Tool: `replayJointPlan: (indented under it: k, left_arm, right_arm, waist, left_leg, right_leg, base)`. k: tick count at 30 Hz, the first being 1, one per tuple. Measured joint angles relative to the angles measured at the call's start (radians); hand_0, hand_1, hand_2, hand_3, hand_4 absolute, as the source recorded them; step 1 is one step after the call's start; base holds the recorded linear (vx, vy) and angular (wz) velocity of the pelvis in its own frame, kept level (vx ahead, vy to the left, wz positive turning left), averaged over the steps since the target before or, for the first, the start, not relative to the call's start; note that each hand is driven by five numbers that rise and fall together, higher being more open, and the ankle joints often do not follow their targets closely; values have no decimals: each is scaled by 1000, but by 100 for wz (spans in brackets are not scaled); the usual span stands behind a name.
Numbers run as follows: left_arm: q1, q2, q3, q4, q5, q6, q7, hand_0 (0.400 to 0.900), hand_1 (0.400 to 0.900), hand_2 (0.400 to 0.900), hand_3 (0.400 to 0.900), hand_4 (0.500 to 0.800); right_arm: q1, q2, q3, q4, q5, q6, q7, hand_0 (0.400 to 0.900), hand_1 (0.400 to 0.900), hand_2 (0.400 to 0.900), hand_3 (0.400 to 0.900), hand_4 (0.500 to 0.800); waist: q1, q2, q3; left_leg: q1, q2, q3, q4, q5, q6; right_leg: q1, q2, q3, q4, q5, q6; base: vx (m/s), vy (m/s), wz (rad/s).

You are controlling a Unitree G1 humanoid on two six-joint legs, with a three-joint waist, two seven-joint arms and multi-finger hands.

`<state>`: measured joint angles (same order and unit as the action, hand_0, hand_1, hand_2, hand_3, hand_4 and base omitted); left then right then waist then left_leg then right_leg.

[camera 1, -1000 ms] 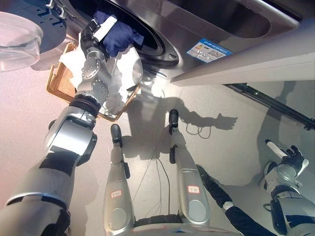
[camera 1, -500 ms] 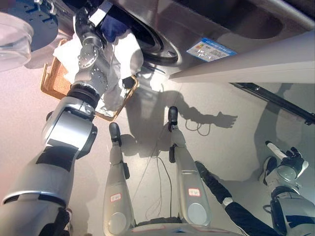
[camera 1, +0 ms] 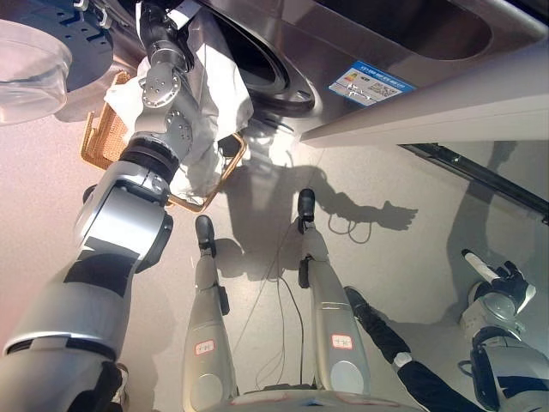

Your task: Put the clothes in the basket into the washing machine.

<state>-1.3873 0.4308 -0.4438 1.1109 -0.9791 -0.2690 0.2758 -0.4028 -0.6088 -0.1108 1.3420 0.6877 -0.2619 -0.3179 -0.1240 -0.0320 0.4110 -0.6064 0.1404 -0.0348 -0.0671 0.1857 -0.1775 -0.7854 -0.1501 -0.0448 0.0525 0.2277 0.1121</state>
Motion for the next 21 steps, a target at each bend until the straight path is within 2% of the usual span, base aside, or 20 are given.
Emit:
replayJointPlan:
  k: [7, 10, 14, 18, 21]
  left_arm:
    - [7, -1, 8, 8, 0, 5, 0, 900, 900, 900, 900, 800]
    - [54, -3, 10, -31, 0, 5, 1, 900, 900, 900, 900, 800]
    - [238, -1, 23, -211, 82, 1, 4, 900, 900, 900, 900, 800]
    - [413, -11, 26, -308, 137, -16, 3, 900, 900, 900, 900, 800]
    - [528, 5, 65, -381, 137, -19, -1, 900, 900, 900, 900, 800]
  right_arm:
    - [0, 0, 0, 0, 0, 2, 0, 900, 900, 900, 900, 800]
    - [0, 0, -1, 9, -1, 3, 0, 900, 900, 900, 900, 800]
    - [1, 1, -6, 27, -2, 30, 0, 900, 900, 900, 900, 800]
    - [30, 0, -50, 37, -9, 41, -1, 900, 900, 900, 900, 800]
    - [61, 32, -51, -28, -39, 43, -6, 900, 900, 900, 900, 800]
  waist:
    - [7, 0, 0]
    - [10, 0, 0]
    - [15, 0, 0]
    - [46, 10, -6]
    - [56, 10, -6]
  left_leg:
    - [24, 0, 1, -1, 0, 0]
    - [59, 2, 1, -8, -2, 3]
    - [133, 5, -2, -18, -7, 5]
    - [195, 5, -18, -18, -19, 10]
    - [239, 5, -27, -18, -18, 8]
  right_leg:
    - [25, 0, -3, 0, 0, 0]
    - [57, 1, -1, -3, -2, 2]
    - [138, 1, -12, -20, -5, 5]
    - [220, -1, -31, -30, -20, 8]
    - [274, -4, -46, -35, -20, 8]
  base:
    - [16, 7, -2]
    - [52, 10, 11]
    - [68, 34, 18]
    - [52, 57, 14]
    - [46, 40, 5]
